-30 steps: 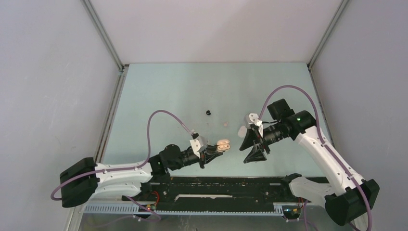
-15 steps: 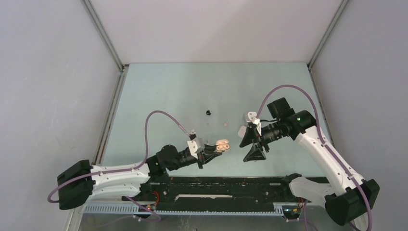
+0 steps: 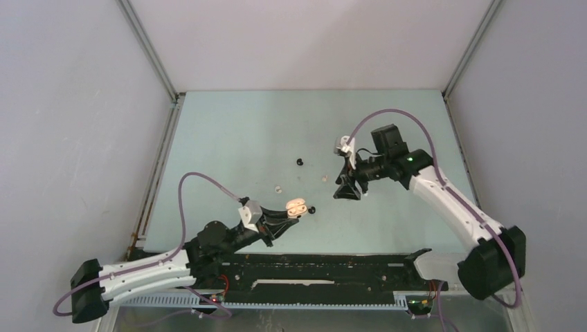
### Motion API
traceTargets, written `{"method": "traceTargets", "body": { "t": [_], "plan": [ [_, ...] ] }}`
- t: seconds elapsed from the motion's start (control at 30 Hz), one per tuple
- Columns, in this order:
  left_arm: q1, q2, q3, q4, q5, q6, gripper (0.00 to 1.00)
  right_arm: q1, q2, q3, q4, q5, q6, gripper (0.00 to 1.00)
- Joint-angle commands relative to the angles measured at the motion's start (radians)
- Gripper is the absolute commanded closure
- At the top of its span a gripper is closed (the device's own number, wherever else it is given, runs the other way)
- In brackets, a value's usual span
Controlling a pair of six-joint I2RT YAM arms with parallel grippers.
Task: Insert the wireless bluetooth earbuds into the charging case
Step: Pick up the earbud from the center of the board.
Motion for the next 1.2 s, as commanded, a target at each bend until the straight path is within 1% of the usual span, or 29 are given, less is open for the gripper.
{"method": "traceTargets", "body": {
  "t": [0.0, 0.13, 0.23, 0.33, 0.5, 0.6, 0.63, 0.7, 0.8, 0.9, 1.03, 1.17],
  "plan": [
    [-0.002, -0.104, -0.01, -0.054, -0.061, -0.055, 1.0, 0.064, 0.132, 0.036, 0.163, 0.102, 0.075, 0.48],
    [-0.006, -0.168, -0.008, -0.123, -0.091, -0.047, 1.0, 0.147, 0.271, 0.088, 0.174, 0.195, 0.082, 0.56],
    [-0.011, -0.161, -0.008, -0.13, -0.1, -0.048, 1.0, 0.177, 0.35, 0.118, 0.197, 0.258, 0.089, 0.6],
    [-0.015, -0.115, 0.001, -0.122, -0.09, -0.045, 1.0, 0.165, 0.432, 0.163, 0.222, 0.33, 0.115, 0.62],
    [-0.027, -0.047, 0.021, -0.096, -0.055, -0.043, 1.0, 0.118, 0.544, 0.258, 0.258, 0.43, 0.18, 0.62],
    [-0.032, -0.032, 0.03, -0.089, -0.055, -0.042, 1.0, 0.109, 0.62, 0.334, 0.222, 0.501, 0.217, 0.62],
    [-0.033, -0.032, 0.032, -0.09, -0.056, -0.041, 1.0, 0.104, 0.651, 0.355, 0.212, 0.517, 0.243, 0.61],
    [-0.034, -0.035, 0.032, -0.091, -0.056, -0.04, 1.0, 0.101, 0.678, 0.367, 0.219, 0.562, 0.296, 0.51],
    [-0.034, -0.036, 0.033, -0.097, -0.057, -0.039, 1.0, 0.11, 0.707, 0.371, 0.244, 0.628, 0.346, 0.45],
    [-0.036, -0.033, 0.037, -0.1, -0.057, -0.042, 1.0, 0.108, 0.75, 0.404, 0.23, 0.681, 0.386, 0.43],
    [-0.038, -0.028, 0.04, -0.098, -0.056, -0.044, 1.0, 0.098, 0.806, 0.45, 0.203, 0.7, 0.401, 0.43],
    [-0.04, -0.018, 0.044, -0.096, -0.056, -0.045, 1.0, 0.097, 0.836, 0.454, 0.192, 0.706, 0.401, 0.43]
  ]
}}
